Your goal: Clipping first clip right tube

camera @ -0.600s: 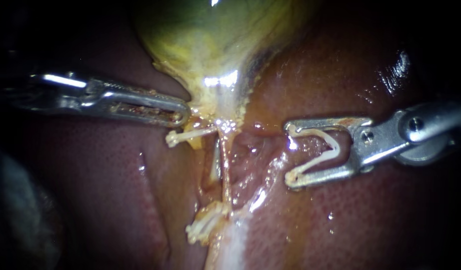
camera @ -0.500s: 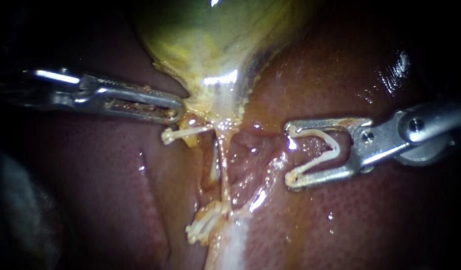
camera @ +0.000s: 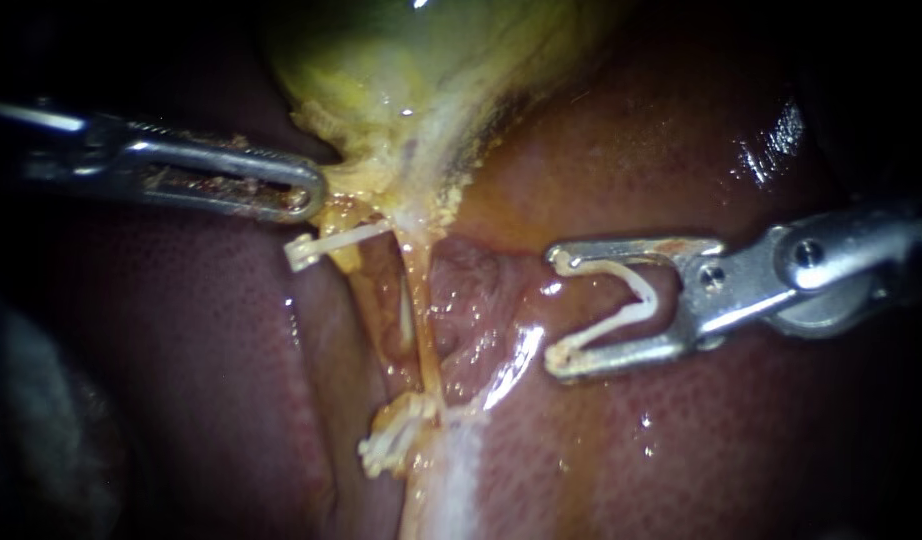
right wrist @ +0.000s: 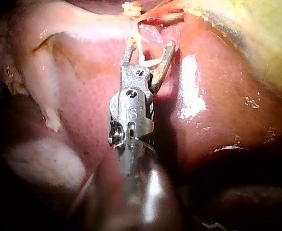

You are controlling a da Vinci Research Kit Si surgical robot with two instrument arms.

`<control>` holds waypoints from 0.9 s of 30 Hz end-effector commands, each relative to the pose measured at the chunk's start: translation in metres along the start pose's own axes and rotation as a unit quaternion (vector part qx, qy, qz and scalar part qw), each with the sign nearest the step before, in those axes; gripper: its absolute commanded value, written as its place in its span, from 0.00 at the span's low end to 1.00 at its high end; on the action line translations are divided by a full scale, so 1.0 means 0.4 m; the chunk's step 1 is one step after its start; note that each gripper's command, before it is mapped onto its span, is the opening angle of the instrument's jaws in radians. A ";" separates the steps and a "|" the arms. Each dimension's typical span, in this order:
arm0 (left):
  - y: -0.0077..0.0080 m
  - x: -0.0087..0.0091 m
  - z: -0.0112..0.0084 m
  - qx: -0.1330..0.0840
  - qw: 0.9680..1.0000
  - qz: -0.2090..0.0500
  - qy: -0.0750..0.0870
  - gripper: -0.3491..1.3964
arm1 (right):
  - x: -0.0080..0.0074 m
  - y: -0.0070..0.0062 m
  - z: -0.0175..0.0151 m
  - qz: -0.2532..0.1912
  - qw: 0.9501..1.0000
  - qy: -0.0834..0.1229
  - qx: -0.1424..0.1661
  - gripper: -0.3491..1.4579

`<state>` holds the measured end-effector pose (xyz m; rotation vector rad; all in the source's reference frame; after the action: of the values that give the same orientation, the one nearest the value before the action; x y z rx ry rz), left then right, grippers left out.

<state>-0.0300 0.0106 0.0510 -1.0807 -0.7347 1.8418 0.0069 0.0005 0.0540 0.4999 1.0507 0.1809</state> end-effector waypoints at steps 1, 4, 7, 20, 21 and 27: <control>-0.0004 -0.0002 0.0003 0.000 1.000 0.001 0.000 0.00 | 0.0000 0.0001 0.0012 0.009 1.000 0.000 0.001 0.46; -0.0004 -0.0001 0.0004 0.000 1.000 0.001 0.000 0.00 | -0.0007 0.0000 0.0055 0.033 0.999 0.001 0.008 0.45; -0.0003 -0.0001 0.0005 0.000 1.000 0.001 0.000 0.00 | -0.0028 -0.0003 0.0108 0.057 0.998 -0.001 0.010 0.45; -0.0001 -0.0002 0.0010 0.001 1.000 0.001 0.001 0.00 | -0.0066 0.0008 0.0290 0.152 0.986 0.064 0.032 0.46; -0.0001 -0.0002 0.0010 0.001 1.000 0.001 0.001 0.00 | -0.0063 0.0007 0.0293 0.158 0.985 0.069 0.034 0.46; -0.0001 -0.0003 0.0012 0.002 1.000 0.001 0.001 0.00 | -0.0054 -0.0001 0.0297 0.184 0.977 0.091 0.047 0.46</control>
<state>-0.0304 0.0105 0.0513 -1.0809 -0.7307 1.8433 0.0162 -0.0041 0.0603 0.7876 1.1525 0.5218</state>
